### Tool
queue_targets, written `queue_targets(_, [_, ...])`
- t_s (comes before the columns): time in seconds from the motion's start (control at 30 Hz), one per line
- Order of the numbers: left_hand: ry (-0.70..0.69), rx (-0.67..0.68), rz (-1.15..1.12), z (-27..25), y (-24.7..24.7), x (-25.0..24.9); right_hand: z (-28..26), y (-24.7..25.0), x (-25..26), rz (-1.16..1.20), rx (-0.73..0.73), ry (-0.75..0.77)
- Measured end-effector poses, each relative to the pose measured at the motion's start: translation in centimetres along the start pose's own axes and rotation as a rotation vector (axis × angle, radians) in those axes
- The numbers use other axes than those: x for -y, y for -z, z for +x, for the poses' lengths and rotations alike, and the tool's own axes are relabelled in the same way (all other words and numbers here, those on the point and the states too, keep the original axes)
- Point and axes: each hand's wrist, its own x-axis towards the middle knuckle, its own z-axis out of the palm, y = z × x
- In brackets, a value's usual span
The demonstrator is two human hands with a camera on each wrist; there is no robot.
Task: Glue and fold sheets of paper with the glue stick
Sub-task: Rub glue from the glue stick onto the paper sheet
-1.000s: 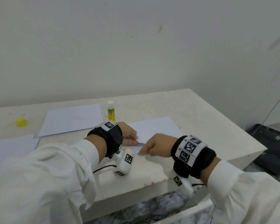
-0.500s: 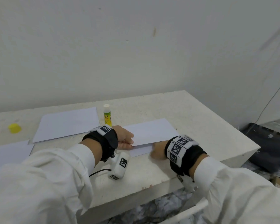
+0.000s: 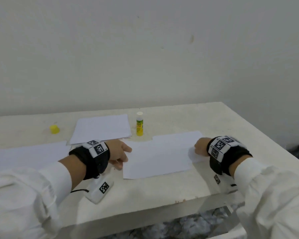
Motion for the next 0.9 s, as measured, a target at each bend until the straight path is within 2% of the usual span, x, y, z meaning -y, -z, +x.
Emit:
queue_targets(0.03, [0.0, -0.018, 0.026, -0.3, 0.9, 0.9, 0.8, 0.4, 0.6, 0.157, -0.031, -0.06])
queue_targets(0.17, [-0.002, -0.083, 0.145, -1.6, 3.8, 3.9, -1.0, 2.8, 5.6, 0.125, -0.109, 0.142])
queue_targets(0.27, [0.029, -0.112, 0.199, -2.3, 5.4, 5.6, -1.5, 4.4, 9.6, 0.342, -0.126, 0.235])
queue_targets(0.37, [0.053, -0.134, 0.247, -2.7, 6.6, 6.9, -0.4, 4.9, 13.0, 0.586, -0.104, 0.198])
queue_targets(0.53, [0.087, -0.135, 0.352, -3.0, 8.1, 8.2, 1.1, 4.9, 16.6, 0.769, -0.062, 0.172])
queue_targets(0.9, [0.084, -0.161, 0.564, -3.6, 8.7, 9.0, 1.0, 5.0, 18.3, 0.59, -0.116, 0.116])
